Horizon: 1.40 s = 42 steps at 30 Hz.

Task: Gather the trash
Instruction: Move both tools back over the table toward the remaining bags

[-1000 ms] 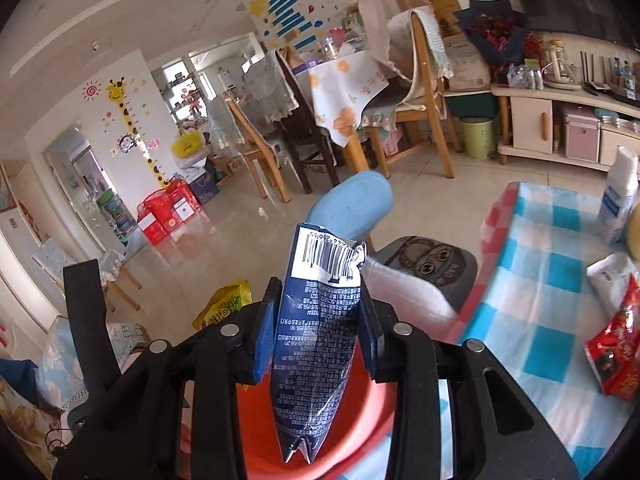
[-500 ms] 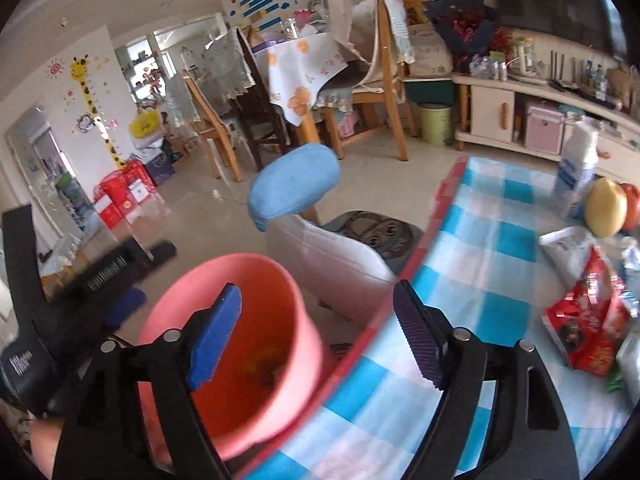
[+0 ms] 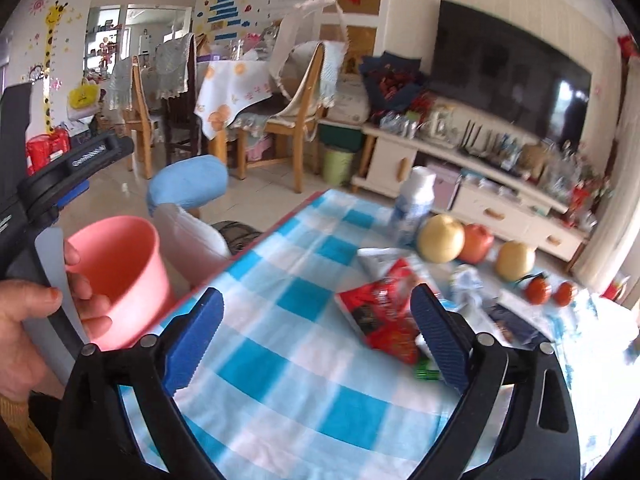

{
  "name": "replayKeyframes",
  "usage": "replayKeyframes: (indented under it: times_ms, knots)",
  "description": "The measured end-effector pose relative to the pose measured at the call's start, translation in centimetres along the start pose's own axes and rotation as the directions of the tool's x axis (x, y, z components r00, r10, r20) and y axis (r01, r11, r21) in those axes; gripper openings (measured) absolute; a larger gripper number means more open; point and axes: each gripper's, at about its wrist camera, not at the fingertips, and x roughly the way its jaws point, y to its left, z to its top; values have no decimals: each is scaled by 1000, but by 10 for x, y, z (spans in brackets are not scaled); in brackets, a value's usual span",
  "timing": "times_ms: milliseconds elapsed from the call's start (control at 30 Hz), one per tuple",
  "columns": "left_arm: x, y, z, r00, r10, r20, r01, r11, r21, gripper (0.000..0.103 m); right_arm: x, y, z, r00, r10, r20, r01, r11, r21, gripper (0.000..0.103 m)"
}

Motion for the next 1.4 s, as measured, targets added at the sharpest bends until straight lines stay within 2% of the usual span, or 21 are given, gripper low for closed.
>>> replayKeyframes:
  times_ms: [200,333,433,533,733,900,967,1033,1100,1167,1233,1333,1400]
  knots:
    - [-7,-48,-15,997,-76,-28,79,990,118,84,-16,-29,-20,993,-60,105,63,998,-26,99]
    - [-6,-79,-30,996,-49,-72,66,962,264,84,-15,-42,-34,991,-64,121,68,997,-30,99]
    - [1,-95,-40,987,-65,-144,108,944,312,84,-12,-56,-48,993,-52,109,51,999,9,99]
    - [2,-103,-48,979,-89,-182,145,934,327,84,-8,-68,-58,995,-35,88,32,999,40,99]
    - [3,-119,-71,954,-153,-257,236,911,337,84,-1,-83,-77,1000,-18,26,18,1000,21,99]
    - [-9,-137,-92,931,-214,-297,320,868,380,84,-6,-114,-81,999,11,42,-15,995,95,99]
    - [-13,-147,-102,920,-209,-332,338,852,399,84,-10,-133,-79,998,12,60,-21,989,147,99]
    - [-23,-156,-112,909,-246,-336,376,832,408,84,-13,-153,-79,998,12,65,-26,976,218,99]
    - [-29,-166,-125,905,-247,-347,387,817,428,84,-16,-174,-81,998,11,66,-29,957,289,99]
    - [-33,-183,-138,892,-237,-386,411,779,473,84,-18,-192,-83,998,3,62,-24,940,341,99]
    - [-39,-192,-145,893,-234,-385,416,755,507,84,-19,-209,-85,998,-12,56,-10,927,374,99]
    - [-39,-202,-154,885,-226,-407,426,747,511,84,-20,-229,-91,999,-35,33,19,918,396,99]
    - [-35,-209,-158,888,-204,-413,416,738,530,84,-22,-243,-99,999,-37,31,21,908,418,99]
